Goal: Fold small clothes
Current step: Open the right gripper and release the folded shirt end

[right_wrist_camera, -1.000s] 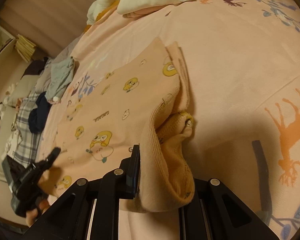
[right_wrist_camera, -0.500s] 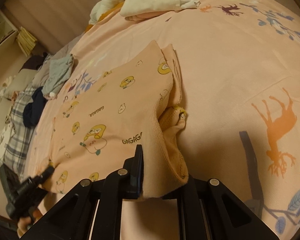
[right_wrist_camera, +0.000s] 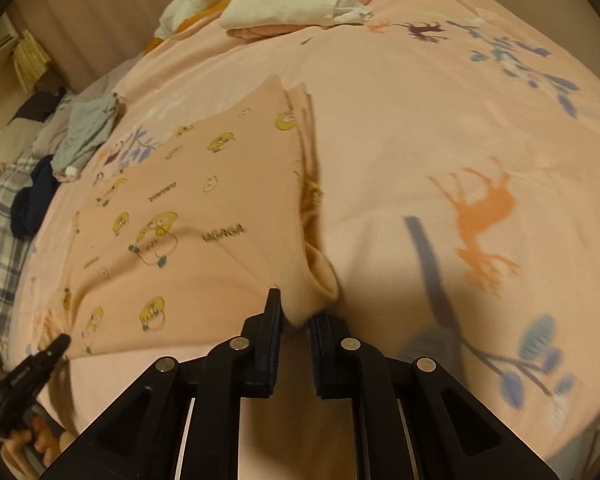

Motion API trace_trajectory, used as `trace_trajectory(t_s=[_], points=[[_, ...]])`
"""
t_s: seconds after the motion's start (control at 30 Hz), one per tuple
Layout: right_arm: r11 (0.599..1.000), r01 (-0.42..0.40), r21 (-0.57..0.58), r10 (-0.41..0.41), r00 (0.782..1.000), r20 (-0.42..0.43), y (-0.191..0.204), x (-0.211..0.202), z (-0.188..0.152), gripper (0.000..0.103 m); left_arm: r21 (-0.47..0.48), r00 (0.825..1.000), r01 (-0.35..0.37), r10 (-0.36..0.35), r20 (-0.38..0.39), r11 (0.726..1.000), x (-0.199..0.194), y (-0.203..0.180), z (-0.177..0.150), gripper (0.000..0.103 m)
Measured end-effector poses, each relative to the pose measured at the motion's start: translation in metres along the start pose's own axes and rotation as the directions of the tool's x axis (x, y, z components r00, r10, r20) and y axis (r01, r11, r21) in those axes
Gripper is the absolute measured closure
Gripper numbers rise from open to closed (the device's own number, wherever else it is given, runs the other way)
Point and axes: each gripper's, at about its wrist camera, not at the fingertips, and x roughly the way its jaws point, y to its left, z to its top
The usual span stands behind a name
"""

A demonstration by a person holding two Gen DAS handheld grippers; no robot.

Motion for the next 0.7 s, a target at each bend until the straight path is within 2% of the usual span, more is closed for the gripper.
trace_trajectory(t_s=[0.07, 0.17, 0.2, 0.23, 0.27, 0.3, 0.33, 0.37, 0.43, 0.5, 0.6, 0.7], points=[[0.999, 0.047, -0.011, -0.047, 0.999, 0.018, 0.001, -0.012, 0.000, 0.093, 0.059, 0.999, -0.023, 0.021, 0.030, 0.998, -0.015, -0.011, 0.003, 0.091], [0.990, 0.127, -0.064, -0.120, 0.988, 0.098, 0.010, -0.031, 0.005, 0.093, 0.146, 0.993, -0.058, 0.042, 0.111, 0.988, -0.036, -0.028, 0.008, 0.089], [0.986, 0.144, -0.084, -0.133, 0.984, 0.122, 0.014, -0.034, 0.009, 0.093, 0.157, 0.988, -0.088, 0.066, 0.137, 0.984, -0.040, -0.032, 0.011, 0.086], [0.984, 0.148, -0.102, -0.133, 0.981, 0.138, 0.018, -0.035, 0.015, 0.093, 0.160, 0.982, -0.123, 0.097, 0.161, 0.980, -0.043, -0.035, 0.013, 0.074], [0.983, 0.147, -0.112, -0.131, 0.981, 0.141, 0.020, -0.036, 0.019, 0.093, 0.156, 0.968, -0.181, 0.147, 0.206, 0.971, -0.049, -0.037, 0.015, 0.060], [0.980, 0.160, -0.119, -0.142, 0.979, 0.144, 0.024, -0.035, 0.024, 0.093, 0.151, 0.954, -0.213, 0.173, 0.244, 0.965, -0.053, -0.038, 0.015, 0.055], [0.976, 0.175, -0.132, -0.154, 0.977, 0.150, 0.028, -0.033, 0.030, 0.093, 0.146, 0.933, -0.241, 0.188, 0.308, 0.959, -0.060, -0.039, 0.016, 0.049], [0.974, 0.180, -0.139, -0.158, 0.975, 0.158, 0.031, -0.033, 0.032, 0.093, 0.151, 0.920, -0.251, 0.187, 0.345, 0.956, -0.062, -0.040, 0.019, 0.048], [0.970, 0.186, -0.156, -0.159, 0.972, 0.170, 0.039, -0.029, 0.040, 0.093, 0.164, 0.910, -0.265, 0.190, 0.369, 0.950, -0.060, -0.043, 0.026, 0.048], [0.968, 0.183, -0.169, -0.157, 0.975, 0.158, 0.046, -0.019, 0.048, 0.093, 0.188, 0.917, -0.231, 0.150, 0.369, 0.955, -0.051, -0.046, 0.038, 0.049], [0.963, 0.195, -0.187, -0.168, 0.974, 0.154, 0.059, -0.010, 0.053, 0.093, 0.205, 0.948, -0.153, 0.085, 0.308, 0.967, -0.023, -0.052, 0.060, 0.050], [0.959, 0.158, -0.234, -0.122, 0.979, 0.163, 0.073, 0.000, 0.061, 0.093, 0.209, 0.958, -0.153, 0.094, 0.270, 0.966, 0.009, -0.060, 0.081, 0.057]])
